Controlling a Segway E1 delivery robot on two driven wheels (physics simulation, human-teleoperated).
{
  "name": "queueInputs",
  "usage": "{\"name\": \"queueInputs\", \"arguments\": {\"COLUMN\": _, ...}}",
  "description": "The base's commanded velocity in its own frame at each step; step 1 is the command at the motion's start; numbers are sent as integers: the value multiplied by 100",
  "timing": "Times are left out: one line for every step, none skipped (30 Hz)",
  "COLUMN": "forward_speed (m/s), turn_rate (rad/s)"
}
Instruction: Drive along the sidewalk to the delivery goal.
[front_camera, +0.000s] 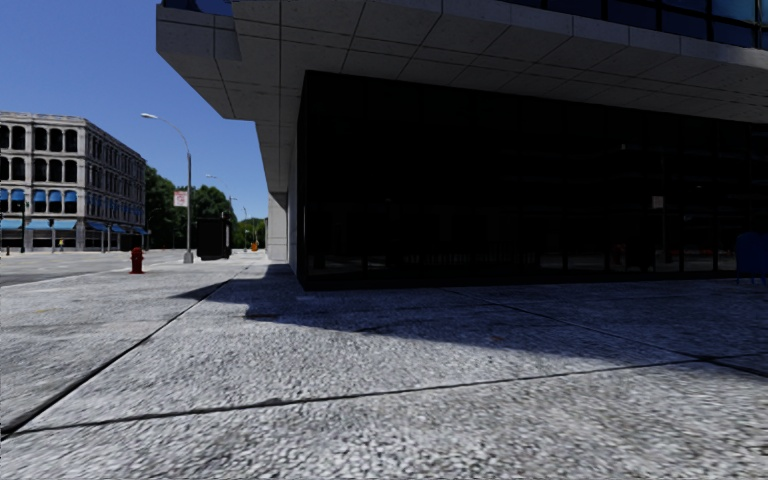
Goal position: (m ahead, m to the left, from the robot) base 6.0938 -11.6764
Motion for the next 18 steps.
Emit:
{"name": "queueInputs", "arguments": {"forward_speed": 100, "turn_rate": -68}}
{"name": "queueInputs", "arguments": {"forward_speed": 100, "turn_rate": -68}}
{"name": "queueInputs", "arguments": {"forward_speed": 100, "turn_rate": -68}}
{"name": "queueInputs", "arguments": {"forward_speed": 100, "turn_rate": -68}}
{"name": "queueInputs", "arguments": {"forward_speed": 100, "turn_rate": -68}}
{"name": "queueInputs", "arguments": {"forward_speed": 100, "turn_rate": -68}}
{"name": "queueInputs", "arguments": {"forward_speed": 100, "turn_rate": -68}}
{"name": "queueInputs", "arguments": {"forward_speed": 100, "turn_rate": -68}}
{"name": "queueInputs", "arguments": {"forward_speed": 100, "turn_rate": -68}}
{"name": "queueInputs", "arguments": {"forward_speed": 100, "turn_rate": -68}}
{"name": "queueInputs", "arguments": {"forward_speed": 100, "turn_rate": -63}}
{"name": "queueInputs", "arguments": {"forward_speed": 101, "turn_rate": -62}}
{"name": "queueInputs", "arguments": {"forward_speed": 101, "turn_rate": -62}}
{"name": "queueInputs", "arguments": {"forward_speed": 101, "turn_rate": -62}}
{"name": "queueInputs", "arguments": {"forward_speed": 101, "turn_rate": -62}}
{"name": "queueInputs", "arguments": {"forward_speed": 101, "turn_rate": -62}}
{"name": "queueInputs", "arguments": {"forward_speed": 101, "turn_rate": -62}}
{"name": "queueInputs", "arguments": {"forward_speed": 101, "turn_rate": -62}}
